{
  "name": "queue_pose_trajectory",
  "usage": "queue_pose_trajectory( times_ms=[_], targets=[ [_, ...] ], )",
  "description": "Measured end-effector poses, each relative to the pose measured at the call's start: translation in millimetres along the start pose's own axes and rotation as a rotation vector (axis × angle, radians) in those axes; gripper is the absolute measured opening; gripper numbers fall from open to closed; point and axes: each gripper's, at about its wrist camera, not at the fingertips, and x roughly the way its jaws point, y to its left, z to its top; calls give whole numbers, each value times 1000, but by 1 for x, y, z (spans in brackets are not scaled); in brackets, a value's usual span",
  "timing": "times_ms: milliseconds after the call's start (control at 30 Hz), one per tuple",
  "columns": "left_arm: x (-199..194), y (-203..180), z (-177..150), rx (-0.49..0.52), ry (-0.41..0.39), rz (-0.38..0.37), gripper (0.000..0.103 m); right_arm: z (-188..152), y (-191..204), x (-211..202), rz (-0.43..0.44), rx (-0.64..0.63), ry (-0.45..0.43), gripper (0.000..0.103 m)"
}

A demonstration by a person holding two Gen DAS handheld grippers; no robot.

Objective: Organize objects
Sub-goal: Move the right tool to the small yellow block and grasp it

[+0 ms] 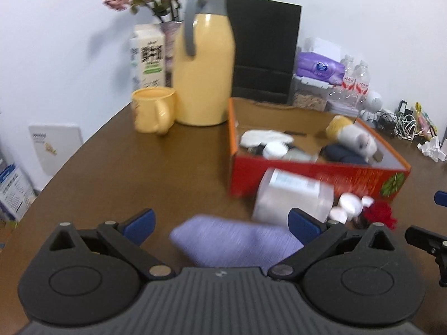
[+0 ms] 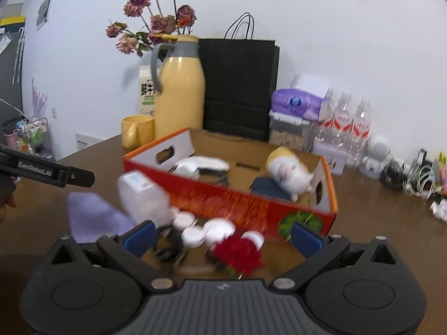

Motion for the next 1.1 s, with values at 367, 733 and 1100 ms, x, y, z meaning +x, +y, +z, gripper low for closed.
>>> queue_pose_trajectory(
  times_ms=[367, 733, 1100],
  targets=[
    [-41, 21, -48, -32, 7, 30, 103, -48, 31, -19, 11, 38, 64, 103],
    [-54, 24, -62, -23, 0, 41, 103, -53, 52, -24, 46, 31, 76, 103],
    [-63, 51, -73, -50, -2, 75, 103, -43, 95, 7, 153, -21, 123, 77]
  ],
)
